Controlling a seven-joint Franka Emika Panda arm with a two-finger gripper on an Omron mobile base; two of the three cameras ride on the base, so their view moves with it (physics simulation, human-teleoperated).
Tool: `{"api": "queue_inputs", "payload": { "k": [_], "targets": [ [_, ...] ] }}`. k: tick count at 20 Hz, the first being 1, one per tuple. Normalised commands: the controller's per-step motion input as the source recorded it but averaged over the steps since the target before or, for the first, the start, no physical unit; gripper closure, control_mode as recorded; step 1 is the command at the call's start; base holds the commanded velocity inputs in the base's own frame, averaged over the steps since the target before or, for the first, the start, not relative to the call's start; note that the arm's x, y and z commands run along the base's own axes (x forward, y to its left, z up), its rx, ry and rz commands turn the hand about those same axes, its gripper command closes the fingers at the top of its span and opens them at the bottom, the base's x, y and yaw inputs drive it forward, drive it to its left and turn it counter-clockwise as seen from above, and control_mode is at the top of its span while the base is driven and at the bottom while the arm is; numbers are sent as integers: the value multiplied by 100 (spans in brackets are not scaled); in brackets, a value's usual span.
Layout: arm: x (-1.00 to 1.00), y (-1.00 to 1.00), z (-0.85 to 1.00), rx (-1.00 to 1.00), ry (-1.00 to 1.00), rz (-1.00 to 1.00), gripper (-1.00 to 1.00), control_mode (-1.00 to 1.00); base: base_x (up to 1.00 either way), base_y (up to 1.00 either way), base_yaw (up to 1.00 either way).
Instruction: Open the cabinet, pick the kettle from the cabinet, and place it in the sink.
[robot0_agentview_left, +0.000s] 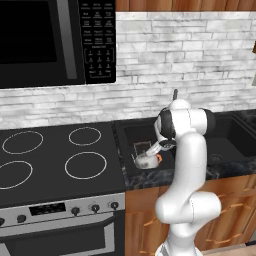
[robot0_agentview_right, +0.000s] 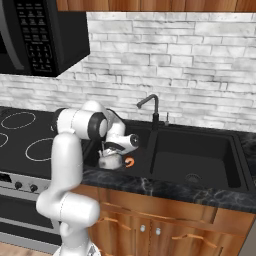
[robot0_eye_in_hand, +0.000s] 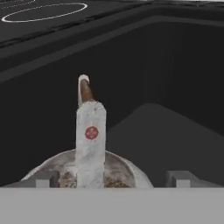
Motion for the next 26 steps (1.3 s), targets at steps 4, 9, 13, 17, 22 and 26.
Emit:
{"api": "queue_inputs", "payload": {
  "k": [4,9,13,17,22,26],
  "targets": [
    [-12,-6,0,0,10,-4,-100,-100,0,0,0],
    [-20,-9,0,0,5,-7,-100,-100,0,0,0],
    [-18,-18,0,0,0,-9,-100,-100,0,0,0],
    [-15,-18,0,0,0,-8,-100,-100,0,0,0],
    [-17,-20,2,0,0,-8,-100,-100,0,0,0],
    [-14,-23,7,0,0,-8,-100,-100,0,0,0]
  ]
}}
